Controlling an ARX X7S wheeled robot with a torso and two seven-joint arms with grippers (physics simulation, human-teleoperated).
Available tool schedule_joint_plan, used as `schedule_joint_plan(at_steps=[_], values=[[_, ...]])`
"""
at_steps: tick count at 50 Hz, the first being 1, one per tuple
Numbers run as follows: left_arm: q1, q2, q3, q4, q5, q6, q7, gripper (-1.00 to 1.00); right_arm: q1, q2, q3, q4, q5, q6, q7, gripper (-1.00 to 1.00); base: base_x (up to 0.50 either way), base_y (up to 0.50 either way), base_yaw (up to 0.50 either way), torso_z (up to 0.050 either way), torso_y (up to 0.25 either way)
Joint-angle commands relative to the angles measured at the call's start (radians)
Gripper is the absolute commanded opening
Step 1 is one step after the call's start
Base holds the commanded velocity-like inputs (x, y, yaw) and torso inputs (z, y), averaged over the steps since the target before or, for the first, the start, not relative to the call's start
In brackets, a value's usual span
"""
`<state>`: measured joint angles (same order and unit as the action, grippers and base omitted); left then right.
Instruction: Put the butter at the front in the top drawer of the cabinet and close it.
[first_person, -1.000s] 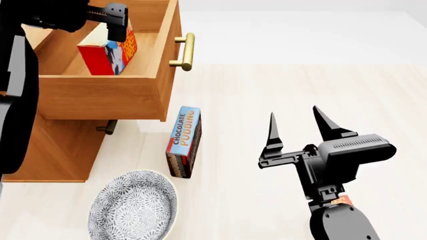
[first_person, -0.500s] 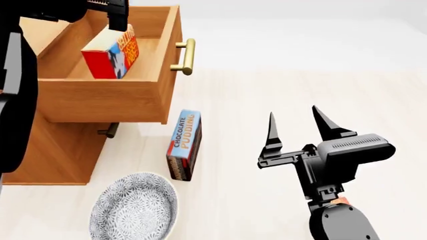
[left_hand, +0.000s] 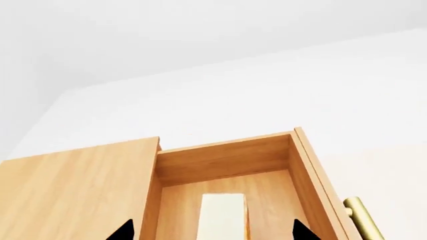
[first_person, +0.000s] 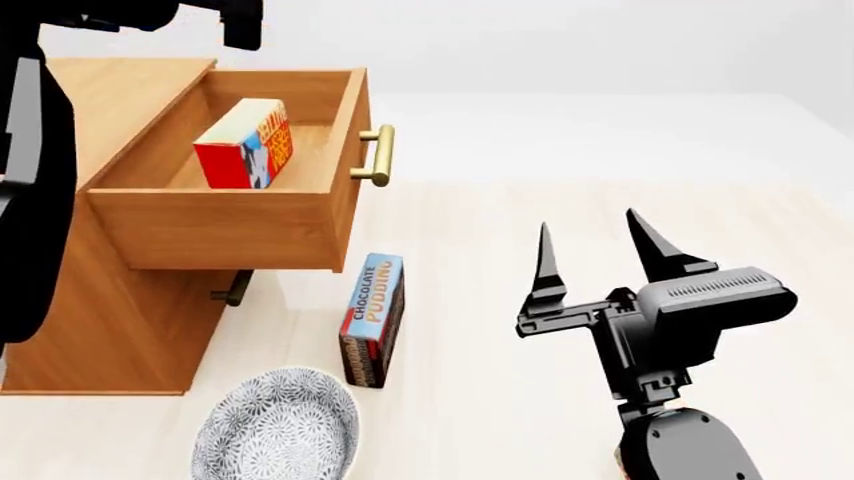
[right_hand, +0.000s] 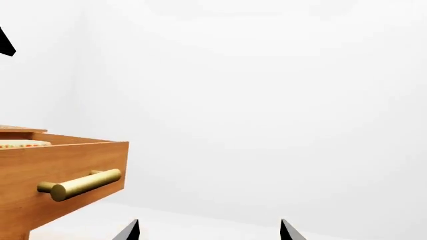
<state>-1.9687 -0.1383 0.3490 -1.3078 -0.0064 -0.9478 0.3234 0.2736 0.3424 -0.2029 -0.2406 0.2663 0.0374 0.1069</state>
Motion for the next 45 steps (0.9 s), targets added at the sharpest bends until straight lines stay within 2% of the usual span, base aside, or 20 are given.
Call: schedule_joint_plan(at_steps=[1, 25, 45], values=[[0.000, 0.004, 0.006, 0.000, 0.004, 0.044, 0.030, 1.00, 0.001, 0.003, -0.005, -0.006, 0.000, 0.002, 0.003, 1.00, 0.00, 0.00, 0.00, 0.000, 0.000], [-0.031, 0.007, -0.073, -0.001, -0.018, 0.265, -0.012, 1.00, 0.013, 0.009, -0.022, -0.040, -0.005, 0.023, 0.015, 1.00, 0.00, 0.00, 0.00, 0.000, 0.000], [-0.060, 0.008, -0.188, -0.001, -0.021, 0.360, -0.058, 1.00, 0.019, 0.010, -0.036, -0.037, -0.004, 0.026, 0.016, 1.00, 0.00, 0.00, 0.00, 0.000, 0.000]])
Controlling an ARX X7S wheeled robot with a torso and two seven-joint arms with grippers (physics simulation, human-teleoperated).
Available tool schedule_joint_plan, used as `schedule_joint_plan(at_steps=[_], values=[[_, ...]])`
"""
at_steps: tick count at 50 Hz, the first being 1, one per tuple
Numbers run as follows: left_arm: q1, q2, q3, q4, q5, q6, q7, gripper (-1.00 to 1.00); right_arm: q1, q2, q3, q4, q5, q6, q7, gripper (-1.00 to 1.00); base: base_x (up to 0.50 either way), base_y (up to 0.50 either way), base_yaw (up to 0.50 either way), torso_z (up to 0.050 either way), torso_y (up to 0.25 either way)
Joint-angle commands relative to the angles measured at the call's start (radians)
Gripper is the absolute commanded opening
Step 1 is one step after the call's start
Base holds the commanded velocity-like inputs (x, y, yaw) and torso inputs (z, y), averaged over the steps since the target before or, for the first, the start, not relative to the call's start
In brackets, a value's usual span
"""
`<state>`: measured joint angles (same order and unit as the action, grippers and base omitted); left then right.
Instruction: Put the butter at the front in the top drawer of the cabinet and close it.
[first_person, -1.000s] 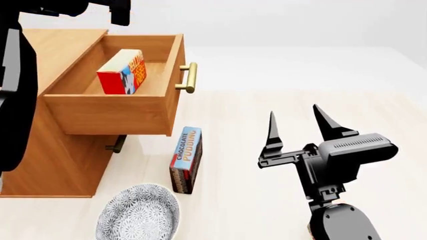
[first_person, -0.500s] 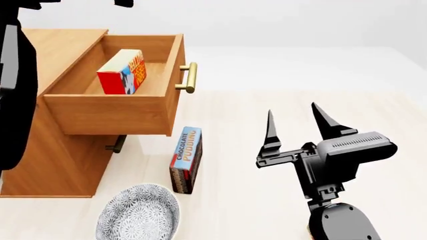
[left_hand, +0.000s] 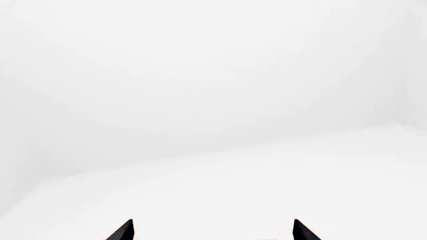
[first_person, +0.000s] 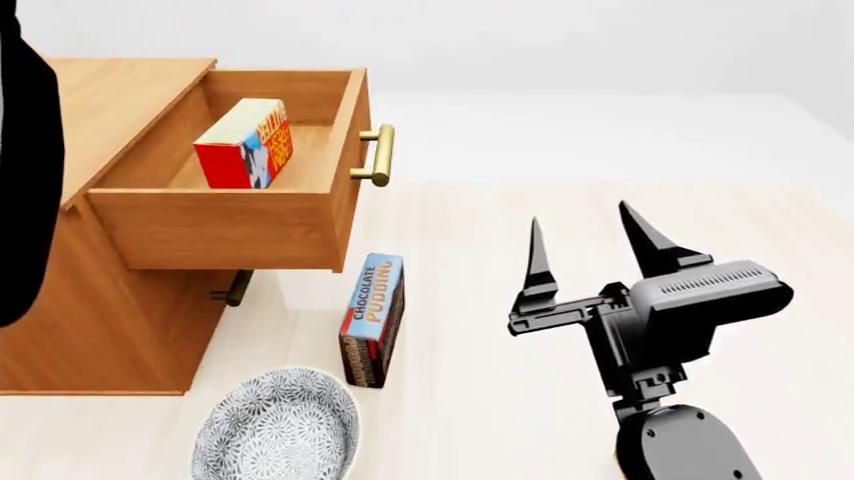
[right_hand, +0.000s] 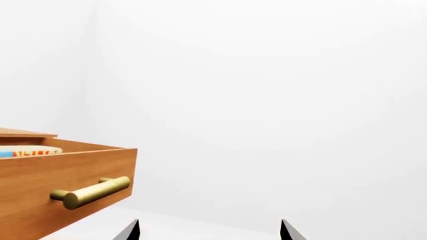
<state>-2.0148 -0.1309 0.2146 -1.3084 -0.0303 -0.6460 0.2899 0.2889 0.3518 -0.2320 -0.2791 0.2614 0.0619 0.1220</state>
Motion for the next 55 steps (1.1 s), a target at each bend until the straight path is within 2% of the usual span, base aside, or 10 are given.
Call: schedule_joint_plan(at_steps=[1, 16, 47, 55], values=[[-0.016, 0.001, -0.059, 0.000, 0.003, 0.057, -0.028, 1.00, 0.004, 0.000, -0.007, 0.001, 0.001, 0.002, 0.001, 1.00, 0.00, 0.00, 0.00, 0.000, 0.000], [-0.022, -0.007, -0.082, 0.000, 0.031, 0.135, -0.102, 1.00, 0.004, 0.003, -0.012, 0.005, 0.003, -0.002, 0.002, 1.00, 0.00, 0.00, 0.00, 0.000, 0.000], [-0.013, -0.031, 0.086, 0.000, 0.057, 0.261, -0.189, 1.00, 0.008, 0.006, -0.019, 0.018, 0.013, -0.011, 0.003, 1.00, 0.00, 0.00, 0.00, 0.000, 0.000], [-0.017, -0.035, 0.100, 0.000, 0.041, 0.279, -0.200, 1.00, 0.008, 0.008, -0.021, 0.017, 0.014, -0.011, 0.005, 1.00, 0.00, 0.00, 0.00, 0.000, 0.000]])
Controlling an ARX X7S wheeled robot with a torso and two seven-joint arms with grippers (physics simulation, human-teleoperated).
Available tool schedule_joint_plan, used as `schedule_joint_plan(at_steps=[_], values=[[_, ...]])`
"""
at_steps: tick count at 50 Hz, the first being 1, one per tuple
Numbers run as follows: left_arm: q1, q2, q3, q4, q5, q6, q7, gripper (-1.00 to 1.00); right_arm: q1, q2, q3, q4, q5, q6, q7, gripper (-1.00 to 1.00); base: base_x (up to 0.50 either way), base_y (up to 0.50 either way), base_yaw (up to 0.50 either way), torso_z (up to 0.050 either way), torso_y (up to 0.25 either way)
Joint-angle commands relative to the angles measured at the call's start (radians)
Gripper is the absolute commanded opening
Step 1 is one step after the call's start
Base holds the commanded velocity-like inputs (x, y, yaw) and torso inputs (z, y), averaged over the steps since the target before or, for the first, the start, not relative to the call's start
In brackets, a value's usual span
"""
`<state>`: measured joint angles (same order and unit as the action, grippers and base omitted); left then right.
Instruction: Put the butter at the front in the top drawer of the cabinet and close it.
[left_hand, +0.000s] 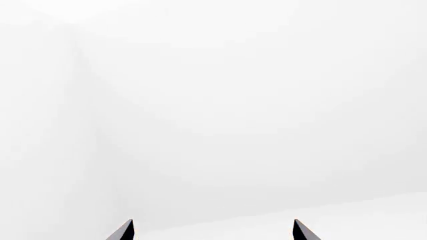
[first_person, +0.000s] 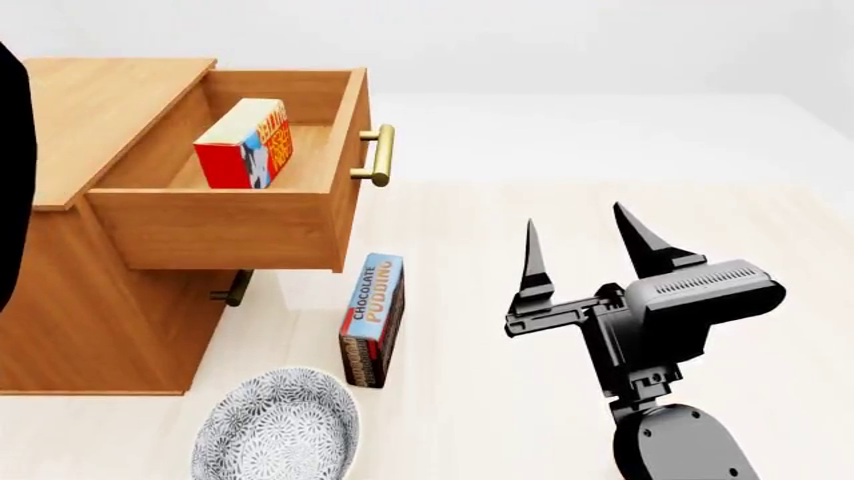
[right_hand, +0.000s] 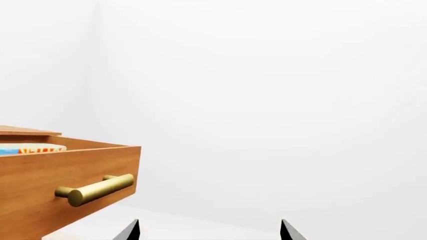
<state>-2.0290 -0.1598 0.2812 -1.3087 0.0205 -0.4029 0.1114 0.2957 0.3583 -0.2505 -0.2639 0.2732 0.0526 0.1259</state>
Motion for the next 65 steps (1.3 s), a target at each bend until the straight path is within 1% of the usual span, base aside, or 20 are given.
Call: schedule_joint_plan(at_steps=[1, 10, 16, 18, 23, 25, 26, 27, 31, 35, 40, 47, 50, 58, 65], values=[[-0.003, -0.006, 0.033, 0.000, -0.012, 0.039, -0.023, 1.00, 0.001, 0.002, -0.003, 0.001, 0.003, -0.001, 0.002, 1.00, 0.00, 0.00, 0.00, 0.000, 0.000], [-0.009, -0.007, 0.018, 0.000, -0.027, 0.055, -0.037, 1.00, -0.003, 0.005, -0.004, 0.002, 0.004, -0.004, 0.003, 1.00, 0.00, 0.00, 0.00, 0.000, 0.000], [-0.019, -0.005, -0.054, 0.000, -0.061, 0.052, -0.053, 1.00, -0.005, 0.008, -0.004, 0.003, 0.006, -0.008, 0.003, 1.00, 0.00, 0.00, 0.00, 0.000, 0.000], [-0.025, -0.005, -0.114, 0.000, -0.088, 0.019, -0.071, 1.00, -0.005, 0.008, -0.005, 0.004, 0.005, -0.008, 0.003, 1.00, 0.00, 0.00, 0.00, 0.000, 0.000], [-0.039, -0.007, -0.306, 0.000, -0.137, -0.076, -0.125, 1.00, -0.004, 0.009, -0.007, 0.004, 0.005, -0.008, 0.005, 1.00, 0.00, 0.00, 0.00, 0.000, 0.000], [0.097, 0.053, -0.379, 0.001, -0.172, 0.029, -0.159, 1.00, -0.005, 0.009, -0.006, 0.003, 0.005, -0.009, 0.005, 1.00, 0.00, 0.00, 0.00, 0.000, 0.000], [0.141, 0.073, -0.399, 0.002, -0.187, 0.063, -0.160, 1.00, -0.005, 0.010, -0.006, 0.003, 0.006, -0.009, 0.006, 1.00, 0.00, 0.00, 0.00, 0.000, 0.000], [0.171, 0.084, -0.424, 0.008, -0.209, 0.067, -0.166, 1.00, -0.005, 0.010, -0.006, 0.003, 0.006, -0.009, 0.006, 1.00, 0.00, 0.00, 0.00, 0.000, 0.000], [0.291, 0.109, -0.485, 0.199, -0.280, -0.046, -0.205, 1.00, -0.005, 0.011, -0.007, 0.002, 0.007, -0.007, 0.007, 1.00, 0.00, 0.00, 0.00, 0.000, 0.000], [0.322, 0.114, -0.515, 0.252, -0.322, -0.076, -0.196, 1.00, -0.004, 0.012, -0.007, 0.001, 0.009, -0.006, 0.008, 1.00, 0.00, 0.00, 0.00, 0.000, 0.000], [0.365, 0.117, -0.511, 0.341, -0.348, -0.122, -0.176, 1.00, -0.004, 0.013, -0.008, 0.000, 0.011, -0.006, 0.009, 1.00, 0.00, 0.00, 0.00, 0.000, 0.000], [0.552, 0.128, -0.481, 0.744, -0.414, -0.314, -0.177, 1.00, -0.006, 0.016, -0.008, -0.002, 0.012, -0.005, 0.011, 1.00, 0.00, 0.00, 0.00, 0.000, 0.000], [0.612, 0.130, -0.477, 0.878, -0.451, -0.380, -0.187, 1.00, -0.003, 0.015, -0.011, 0.001, 0.011, -0.005, 0.011, 1.00, 0.00, 0.00, 0.00, 0.000, 0.000], [0.732, 0.133, -0.487, 1.150, -0.566, -0.529, -0.235, 1.00, 0.004, 0.011, -0.018, 0.009, 0.008, -0.007, 0.012, 1.00, 0.00, 0.00, 0.00, 0.000, 0.000], [0.827, 0.128, -0.493, 1.343, -0.653, -0.619, -0.276, 1.00, 0.006, 0.009, -0.023, 0.014, 0.006, -0.009, 0.012, 1.00, 0.00, 0.00, 0.00, 0.000, 0.000]])
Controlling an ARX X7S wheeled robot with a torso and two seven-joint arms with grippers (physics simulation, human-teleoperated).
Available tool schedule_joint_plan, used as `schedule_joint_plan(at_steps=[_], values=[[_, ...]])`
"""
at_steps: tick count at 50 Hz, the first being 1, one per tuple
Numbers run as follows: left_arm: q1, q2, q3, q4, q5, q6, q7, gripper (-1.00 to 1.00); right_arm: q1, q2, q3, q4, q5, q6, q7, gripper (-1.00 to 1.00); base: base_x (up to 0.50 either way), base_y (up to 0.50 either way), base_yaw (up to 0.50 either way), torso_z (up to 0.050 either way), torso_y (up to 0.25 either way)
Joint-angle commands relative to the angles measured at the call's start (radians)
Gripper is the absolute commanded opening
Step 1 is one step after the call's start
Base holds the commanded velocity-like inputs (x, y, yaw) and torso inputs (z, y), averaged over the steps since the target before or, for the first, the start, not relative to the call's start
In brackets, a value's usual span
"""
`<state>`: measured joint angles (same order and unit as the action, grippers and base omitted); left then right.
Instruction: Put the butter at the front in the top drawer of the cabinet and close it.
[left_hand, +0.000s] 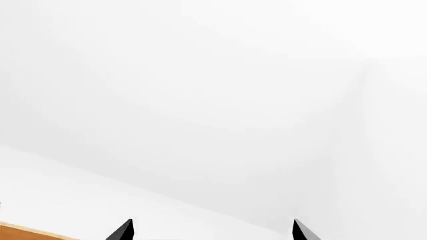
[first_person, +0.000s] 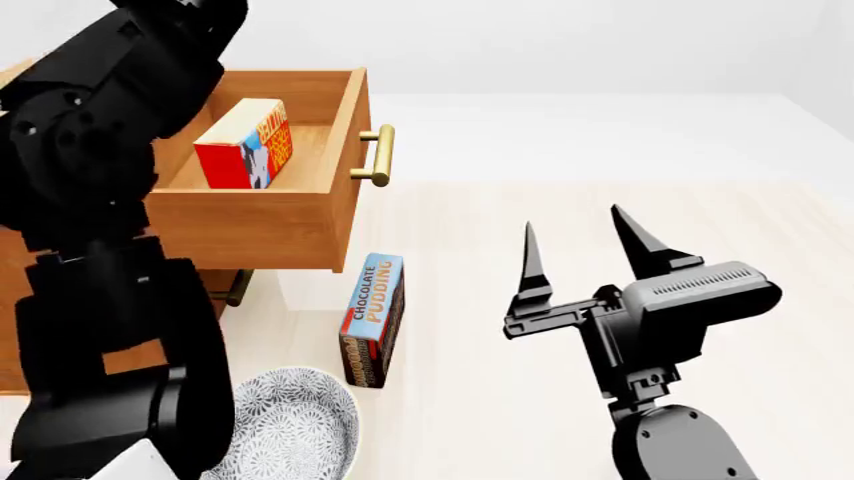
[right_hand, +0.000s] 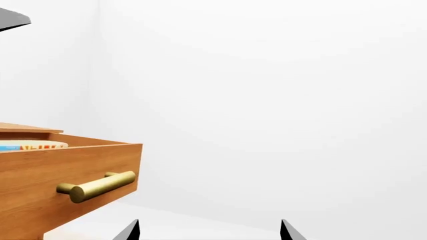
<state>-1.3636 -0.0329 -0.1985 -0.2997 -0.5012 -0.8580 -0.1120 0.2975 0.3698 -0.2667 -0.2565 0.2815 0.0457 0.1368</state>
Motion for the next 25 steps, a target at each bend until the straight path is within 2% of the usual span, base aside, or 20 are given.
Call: schedule_joint_plan(at_steps=[1, 14, 25], values=[[0.175, 0.000, -0.013, 0.355, -0.141, -0.170, -0.057, 1.00, 0.005, -0.002, -0.008, 0.006, -0.002, -0.001, 0.001, 1.00, 0.00, 0.00, 0.00, 0.000, 0.000], [0.328, -0.025, 0.005, 0.574, -0.218, -0.222, -0.100, 1.00, 0.005, 0.000, -0.012, 0.001, 0.000, 0.001, 0.004, 1.00, 0.00, 0.00, 0.00, 0.000, 0.000], [0.446, -0.015, -0.038, 0.812, -0.353, -0.314, -0.175, 1.00, 0.005, 0.005, -0.015, -0.016, 0.001, 0.008, 0.010, 1.00, 0.00, 0.00, 0.00, 0.000, 0.000]])
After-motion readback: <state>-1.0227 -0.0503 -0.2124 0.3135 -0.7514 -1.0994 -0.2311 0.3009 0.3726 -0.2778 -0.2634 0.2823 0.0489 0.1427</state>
